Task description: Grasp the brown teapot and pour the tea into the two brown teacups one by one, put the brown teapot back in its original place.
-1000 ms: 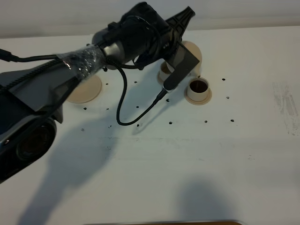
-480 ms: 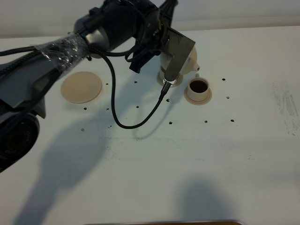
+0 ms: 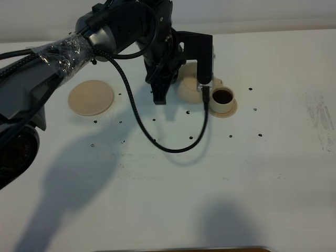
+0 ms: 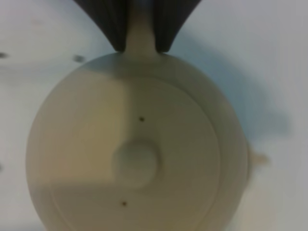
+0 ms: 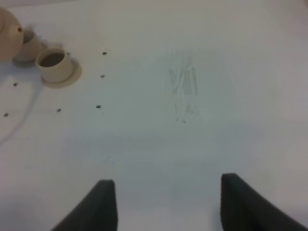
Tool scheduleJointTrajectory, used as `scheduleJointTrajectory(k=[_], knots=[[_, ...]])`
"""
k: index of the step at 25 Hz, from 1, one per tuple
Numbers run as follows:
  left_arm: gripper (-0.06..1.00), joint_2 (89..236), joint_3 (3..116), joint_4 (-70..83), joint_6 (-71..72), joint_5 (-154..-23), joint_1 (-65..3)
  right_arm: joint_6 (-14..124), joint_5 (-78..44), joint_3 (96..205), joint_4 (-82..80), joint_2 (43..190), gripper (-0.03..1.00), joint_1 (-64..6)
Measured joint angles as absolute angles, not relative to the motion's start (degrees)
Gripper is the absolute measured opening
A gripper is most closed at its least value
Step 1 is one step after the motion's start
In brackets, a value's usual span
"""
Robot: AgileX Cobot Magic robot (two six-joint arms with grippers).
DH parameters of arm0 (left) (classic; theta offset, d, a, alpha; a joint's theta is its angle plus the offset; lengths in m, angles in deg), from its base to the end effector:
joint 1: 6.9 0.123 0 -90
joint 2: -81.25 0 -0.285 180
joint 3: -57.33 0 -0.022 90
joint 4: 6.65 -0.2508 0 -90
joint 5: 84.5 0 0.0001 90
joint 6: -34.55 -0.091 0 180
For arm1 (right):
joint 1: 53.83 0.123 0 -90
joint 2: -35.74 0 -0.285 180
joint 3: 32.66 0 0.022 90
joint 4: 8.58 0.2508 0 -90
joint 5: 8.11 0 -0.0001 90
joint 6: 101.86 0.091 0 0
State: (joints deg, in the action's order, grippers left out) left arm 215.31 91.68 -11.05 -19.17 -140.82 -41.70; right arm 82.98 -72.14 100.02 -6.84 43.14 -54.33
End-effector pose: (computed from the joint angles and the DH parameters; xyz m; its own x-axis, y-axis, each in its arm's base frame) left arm 0.4024 -0.2726 0.2242 0.0378 0.9832 -0.1785 0.9281 0.0317 0.3709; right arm -0.0109 0.0026 0.2787 -0.4800 0.1018 -0.8713 0.0318 0.9946 0.0987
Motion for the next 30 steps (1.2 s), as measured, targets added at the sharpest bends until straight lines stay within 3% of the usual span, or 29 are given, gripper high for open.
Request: scheduleJointTrajectory(k=[12,30], knots=[[0.08,214.8,90.8,-8.0,3.0,-149.3,-41.7,83.0,-72.1,100.0,-6.8,43.1,0.49,-54.3],[0.08,214.1,74.3,-3.8,8.7,-129.1,-41.1,83.0,-72.1,100.0,-6.8,43.1,0.49,-54.3]])
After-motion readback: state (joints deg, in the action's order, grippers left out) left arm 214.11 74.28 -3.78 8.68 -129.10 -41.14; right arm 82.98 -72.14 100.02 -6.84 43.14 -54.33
